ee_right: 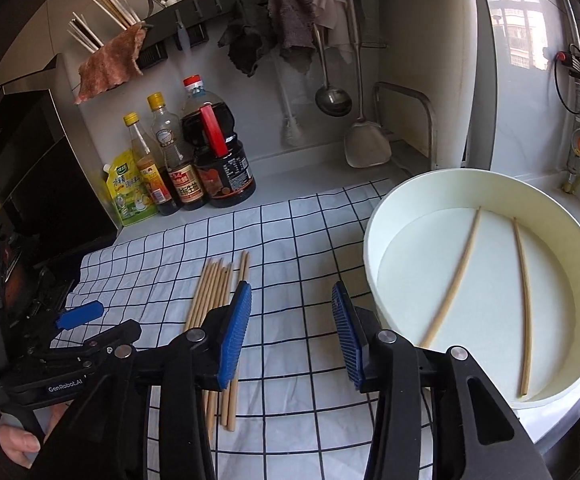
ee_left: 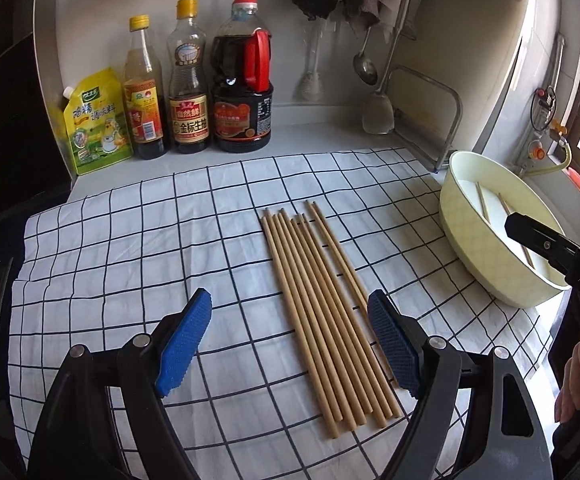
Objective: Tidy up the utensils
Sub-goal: 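Move both open grippers back over the remaining chopsticks on the cloth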
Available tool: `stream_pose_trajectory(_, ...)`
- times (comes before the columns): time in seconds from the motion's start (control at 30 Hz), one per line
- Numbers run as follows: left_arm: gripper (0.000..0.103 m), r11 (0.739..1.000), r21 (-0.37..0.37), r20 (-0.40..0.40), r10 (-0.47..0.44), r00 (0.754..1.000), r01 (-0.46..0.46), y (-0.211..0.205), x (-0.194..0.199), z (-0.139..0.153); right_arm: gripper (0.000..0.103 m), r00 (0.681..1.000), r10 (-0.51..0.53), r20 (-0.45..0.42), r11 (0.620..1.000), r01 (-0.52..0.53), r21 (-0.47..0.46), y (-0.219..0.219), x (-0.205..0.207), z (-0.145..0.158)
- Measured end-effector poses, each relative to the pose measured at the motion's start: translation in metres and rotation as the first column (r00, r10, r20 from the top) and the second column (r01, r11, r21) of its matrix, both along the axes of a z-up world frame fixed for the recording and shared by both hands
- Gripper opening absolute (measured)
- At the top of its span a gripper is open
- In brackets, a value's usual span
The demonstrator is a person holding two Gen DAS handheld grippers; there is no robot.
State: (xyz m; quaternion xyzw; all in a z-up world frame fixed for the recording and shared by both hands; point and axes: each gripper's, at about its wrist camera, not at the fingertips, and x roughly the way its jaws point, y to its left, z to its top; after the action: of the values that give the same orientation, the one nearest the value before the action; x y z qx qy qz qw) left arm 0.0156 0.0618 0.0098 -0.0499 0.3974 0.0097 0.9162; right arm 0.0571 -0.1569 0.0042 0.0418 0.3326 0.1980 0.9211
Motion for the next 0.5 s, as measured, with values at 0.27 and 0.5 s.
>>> stream_pose_trajectory(0.27, 0.079, 0.999, -0.001, 0.04, 0.05, 0.998, -0.05, 0.02, -0.02, 0.014, 0.041, 1.0, 0.031, -0.007, 1.0, -0.031, -0.003, 0.011, -0.003, -0.003)
stream_pose_trajectory(0.5, 0.079, 0.998, -0.014, 0.056, 0.054, 0.997, -0.053, 0.026, -0.02, 0.015, 0.041, 0.999, 0.042, -0.027, 0.999, -0.043, -0.007, 0.013, -0.001, -0.009)
